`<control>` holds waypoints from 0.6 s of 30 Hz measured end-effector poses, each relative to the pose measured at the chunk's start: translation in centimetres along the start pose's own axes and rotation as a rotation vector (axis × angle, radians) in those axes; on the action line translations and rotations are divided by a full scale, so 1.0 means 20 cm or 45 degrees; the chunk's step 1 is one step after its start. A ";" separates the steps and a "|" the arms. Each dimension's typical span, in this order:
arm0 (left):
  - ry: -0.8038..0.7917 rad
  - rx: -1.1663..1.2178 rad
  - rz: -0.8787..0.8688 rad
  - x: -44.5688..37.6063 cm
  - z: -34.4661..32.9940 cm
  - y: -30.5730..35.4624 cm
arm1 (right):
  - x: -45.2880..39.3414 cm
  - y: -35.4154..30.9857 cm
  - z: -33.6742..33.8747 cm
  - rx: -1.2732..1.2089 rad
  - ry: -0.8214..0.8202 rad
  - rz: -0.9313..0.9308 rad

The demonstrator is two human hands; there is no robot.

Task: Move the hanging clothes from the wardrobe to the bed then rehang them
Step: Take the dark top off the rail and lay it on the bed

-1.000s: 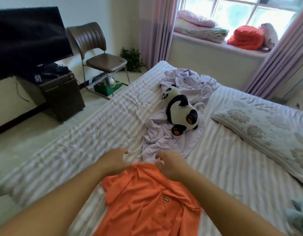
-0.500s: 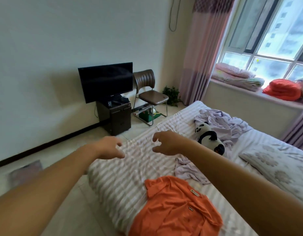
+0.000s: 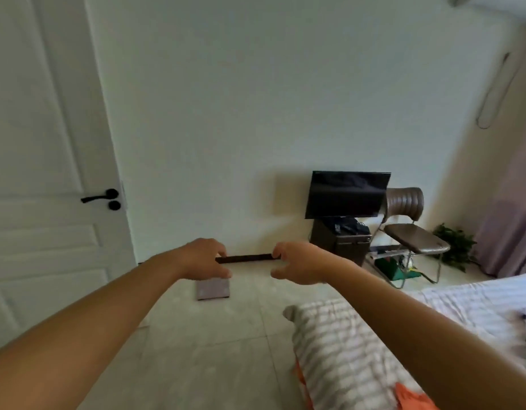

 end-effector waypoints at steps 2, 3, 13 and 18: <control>0.064 0.046 0.134 0.17 0.12 -0.26 | -0.10 -0.28 0.00 0.014 -0.010 0.107; 0.088 0.074 0.186 0.24 0.17 -0.36 | -0.15 -0.39 0.01 0.021 -0.008 0.146; 0.381 0.242 0.700 0.98 0.48 -1.23 | -0.48 -1.50 -0.01 0.111 -0.050 0.710; 0.511 0.255 0.912 1.35 0.56 -1.44 | -0.53 -2.00 -0.02 0.145 -0.062 0.974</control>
Point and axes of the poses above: each hand's wrist, its own x-axis away from the middle knuckle, its own z-axis out of the back of the hand, y = z × x, the point moved 4 cm from there along -x, towards the middle knuckle, and after that the axes turned 5 degrees about x, right-handed, at the moved point
